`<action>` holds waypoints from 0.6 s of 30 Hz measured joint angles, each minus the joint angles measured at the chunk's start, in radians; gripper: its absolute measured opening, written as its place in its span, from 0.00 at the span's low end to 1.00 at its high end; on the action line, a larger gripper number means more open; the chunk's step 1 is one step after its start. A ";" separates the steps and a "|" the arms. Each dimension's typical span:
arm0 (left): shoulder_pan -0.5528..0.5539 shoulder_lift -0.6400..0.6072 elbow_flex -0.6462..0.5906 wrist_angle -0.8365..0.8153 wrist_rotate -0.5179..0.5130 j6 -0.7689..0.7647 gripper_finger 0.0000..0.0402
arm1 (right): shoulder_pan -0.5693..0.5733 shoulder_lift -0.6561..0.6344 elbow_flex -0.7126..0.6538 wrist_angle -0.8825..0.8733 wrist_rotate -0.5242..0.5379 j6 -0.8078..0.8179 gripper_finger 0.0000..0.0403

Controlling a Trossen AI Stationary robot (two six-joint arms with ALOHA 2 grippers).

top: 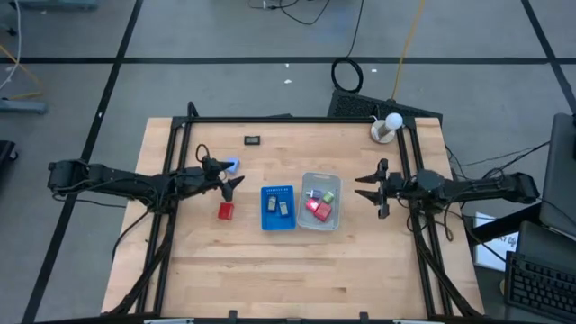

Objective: Pick & Place Office items
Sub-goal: Put the light blue charger adapter into the gray bin

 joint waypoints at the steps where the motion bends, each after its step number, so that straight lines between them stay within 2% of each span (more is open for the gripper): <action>1: 0.000 0.000 0.000 0.000 0.001 -0.014 0.84 | 0.000 -0.006 -0.005 0.008 0.002 0.000 0.38; 4: 0.000 0.000 0.000 -0.014 0.016 -0.068 0.83 | 0.000 -0.006 -0.006 0.001 0.035 0.007 0.38; 8: 0.011 0.000 0.003 -0.115 -0.001 -0.196 0.83 | 0.000 -0.007 -0.007 0.023 0.046 0.027 0.38; 13: 0.057 0.000 0.083 -0.395 -0.021 -0.317 0.83 | 0.000 -0.005 -0.008 0.017 0.046 0.029 0.38; 18: 0.102 0.000 0.193 -0.618 -0.085 -0.346 0.83 | 0.000 -0.005 -0.009 0.021 0.046 0.025 0.38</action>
